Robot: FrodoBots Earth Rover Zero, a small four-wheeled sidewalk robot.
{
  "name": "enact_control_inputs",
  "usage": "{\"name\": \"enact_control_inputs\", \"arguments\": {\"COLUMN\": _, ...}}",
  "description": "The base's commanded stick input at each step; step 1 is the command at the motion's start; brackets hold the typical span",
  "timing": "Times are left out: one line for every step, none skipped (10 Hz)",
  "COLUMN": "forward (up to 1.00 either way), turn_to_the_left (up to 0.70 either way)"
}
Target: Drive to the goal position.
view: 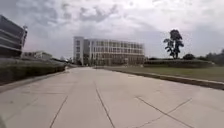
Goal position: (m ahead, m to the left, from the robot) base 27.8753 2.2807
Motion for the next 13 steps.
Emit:
{"name": "enact_control_inputs", "arguments": {"forward": 0.70, "turn_to_the_left": 0.35}}
{"name": "enact_control_inputs", "arguments": {"forward": 0.70, "turn_to_the_left": 0.35}}
{"name": "enact_control_inputs", "arguments": {"forward": 0.70, "turn_to_the_left": 0.35}}
{"name": "enact_control_inputs", "arguments": {"forward": 0.70, "turn_to_the_left": 0.21}}
{"name": "enact_control_inputs", "arguments": {"forward": 0.70, "turn_to_the_left": 0.05}}
{"name": "enact_control_inputs", "arguments": {"forward": 0.70, "turn_to_the_left": 0.01}}
{"name": "enact_control_inputs", "arguments": {"forward": 0.70, "turn_to_the_left": 0.00}}
{"name": "enact_control_inputs", "arguments": {"forward": 0.70, "turn_to_the_left": 0.00}}
{"name": "enact_control_inputs", "arguments": {"forward": 0.70, "turn_to_the_left": 0.00}}
{"name": "enact_control_inputs", "arguments": {"forward": 0.70, "turn_to_the_left": 0.00}}
{"name": "enact_control_inputs", "arguments": {"forward": 0.70, "turn_to_the_left": 0.00}}
{"name": "enact_control_inputs", "arguments": {"forward": 0.70, "turn_to_the_left": 0.00}}
{"name": "enact_control_inputs", "arguments": {"forward": 0.70, "turn_to_the_left": 0.00}}
